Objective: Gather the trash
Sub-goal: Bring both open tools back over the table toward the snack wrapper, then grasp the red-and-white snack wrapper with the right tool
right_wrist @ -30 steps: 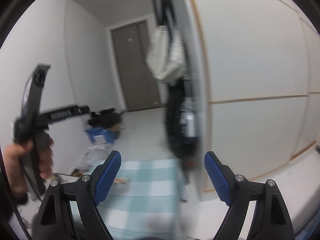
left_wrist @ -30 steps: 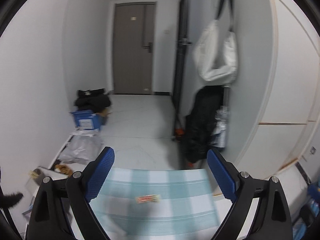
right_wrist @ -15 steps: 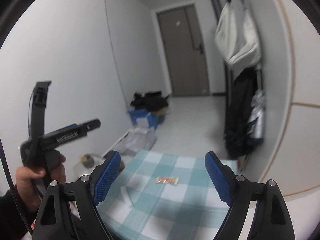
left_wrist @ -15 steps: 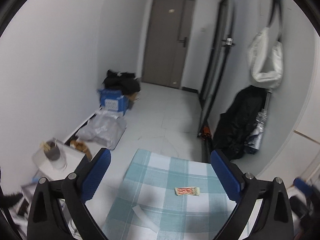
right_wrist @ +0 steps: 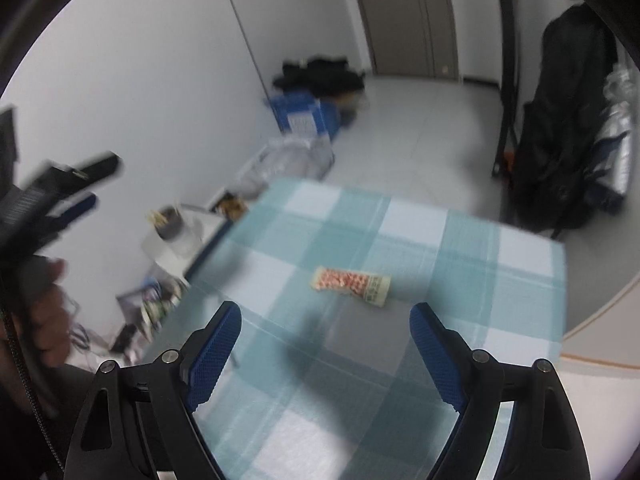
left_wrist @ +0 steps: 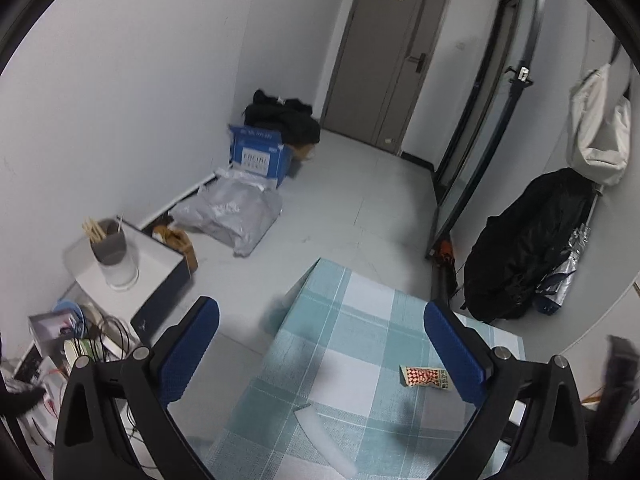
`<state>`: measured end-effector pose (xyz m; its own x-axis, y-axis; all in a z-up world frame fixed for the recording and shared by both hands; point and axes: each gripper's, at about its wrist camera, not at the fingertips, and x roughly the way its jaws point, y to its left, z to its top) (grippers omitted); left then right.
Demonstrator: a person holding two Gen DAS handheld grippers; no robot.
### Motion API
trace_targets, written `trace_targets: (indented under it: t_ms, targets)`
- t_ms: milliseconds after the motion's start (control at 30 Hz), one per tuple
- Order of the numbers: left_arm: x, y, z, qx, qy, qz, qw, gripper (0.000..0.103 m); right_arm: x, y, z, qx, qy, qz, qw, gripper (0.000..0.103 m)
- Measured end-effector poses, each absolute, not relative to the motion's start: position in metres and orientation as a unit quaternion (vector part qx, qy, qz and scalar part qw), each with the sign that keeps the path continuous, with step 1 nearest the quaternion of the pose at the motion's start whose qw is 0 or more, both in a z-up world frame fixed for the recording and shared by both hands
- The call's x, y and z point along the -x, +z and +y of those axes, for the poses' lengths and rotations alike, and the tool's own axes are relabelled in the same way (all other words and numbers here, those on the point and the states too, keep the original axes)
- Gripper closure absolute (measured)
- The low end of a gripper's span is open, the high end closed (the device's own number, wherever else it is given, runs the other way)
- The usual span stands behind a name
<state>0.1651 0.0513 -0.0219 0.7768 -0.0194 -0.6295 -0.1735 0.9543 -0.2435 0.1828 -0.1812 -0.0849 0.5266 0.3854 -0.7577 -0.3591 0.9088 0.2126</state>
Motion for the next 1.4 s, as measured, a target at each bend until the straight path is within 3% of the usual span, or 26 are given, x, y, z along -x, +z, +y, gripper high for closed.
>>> trace_targets:
  t_ms: [433, 800, 867, 1100, 1167, 1300, 1400]
  targets:
    - [-0.179, -0.041, 0.076, 0.164, 0.054, 0.378, 0.910, 0.001, -0.251, -0.166, -0.141, 0.049, 0.170, 0.483, 0.857, 0.016]
    - [-0.185, -0.051, 0.081, 0.153, 0.065, 0.411, 0.896, 0.001, -0.249, -0.172, -0.117, 0.115, 0.162, 0.449, 0.871, 0.015]
    - [-0.185, -0.052, 0.082, 0.156, 0.068, 0.413, 0.895, 0.001, -0.251, -0.171, -0.118, 0.105, 0.170, 0.453, 0.869, 0.022]
    - [-0.185, -0.051, 0.089, 0.171, 0.076, 0.408, 0.894, 0.001, -0.250, -0.169, -0.122, 0.101, 0.189, 0.459, 0.862, 0.029]
    - [-0.184, -0.047, 0.092, 0.177, 0.080, 0.401, 0.895, 0.001, -0.247, -0.166, -0.124, 0.097, 0.182, 0.466, 0.860, 0.047]
    - [-0.182, -0.046, 0.099, 0.190, 0.089, 0.391, 0.896, 0.001, -0.234, -0.164, -0.125, 0.093, 0.197, 0.480, 0.850, 0.055]
    - [-0.181, -0.048, 0.106, 0.198, 0.093, 0.392, 0.894, 0.001, -0.221, -0.163, -0.120, 0.105, 0.210, 0.489, 0.840, 0.068]
